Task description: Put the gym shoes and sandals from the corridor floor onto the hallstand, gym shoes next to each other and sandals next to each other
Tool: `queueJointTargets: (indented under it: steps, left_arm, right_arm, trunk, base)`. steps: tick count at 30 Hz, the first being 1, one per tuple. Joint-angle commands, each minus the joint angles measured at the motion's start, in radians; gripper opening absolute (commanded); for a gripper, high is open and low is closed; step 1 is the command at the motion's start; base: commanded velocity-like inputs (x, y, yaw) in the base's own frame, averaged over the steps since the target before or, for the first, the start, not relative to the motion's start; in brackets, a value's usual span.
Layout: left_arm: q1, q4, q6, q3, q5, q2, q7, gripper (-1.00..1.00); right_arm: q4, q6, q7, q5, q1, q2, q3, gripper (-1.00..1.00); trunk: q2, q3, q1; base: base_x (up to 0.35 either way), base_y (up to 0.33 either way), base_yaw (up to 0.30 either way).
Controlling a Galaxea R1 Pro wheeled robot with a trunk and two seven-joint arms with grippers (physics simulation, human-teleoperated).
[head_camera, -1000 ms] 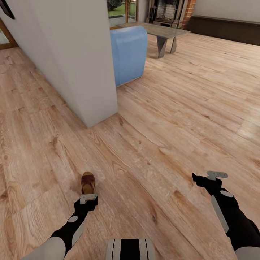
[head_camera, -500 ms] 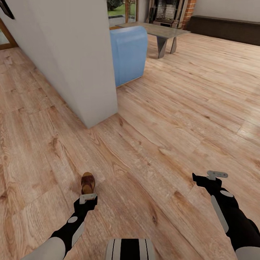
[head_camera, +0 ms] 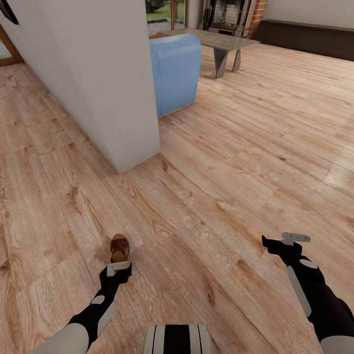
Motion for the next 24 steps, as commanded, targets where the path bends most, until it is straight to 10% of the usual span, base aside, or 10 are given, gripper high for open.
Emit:
queueJointTargets:
  steps: [1,24]
  left_arm:
    - [-0.001,0.001,-0.004,0.004,-0.006,-0.001,0.004,1.00]
    - [-0.001,0.000,-0.006,0.006,0.001,-0.001,0.007,1.00]
  right_arm:
    - [-0.001,0.004,-0.005,-0.010,0.000,0.000,0.001,1.00]
    - [-0.001,0.004,-0.005,-0.010,-0.001,0.000,0.001,1.00]
  trunk:
    - [0.000,-0.002,0.000]
    - [-0.005,-0.118,0.009]
  base:
    - [0.000,0.000,0.000]
    - [0.000,0.000,0.000]
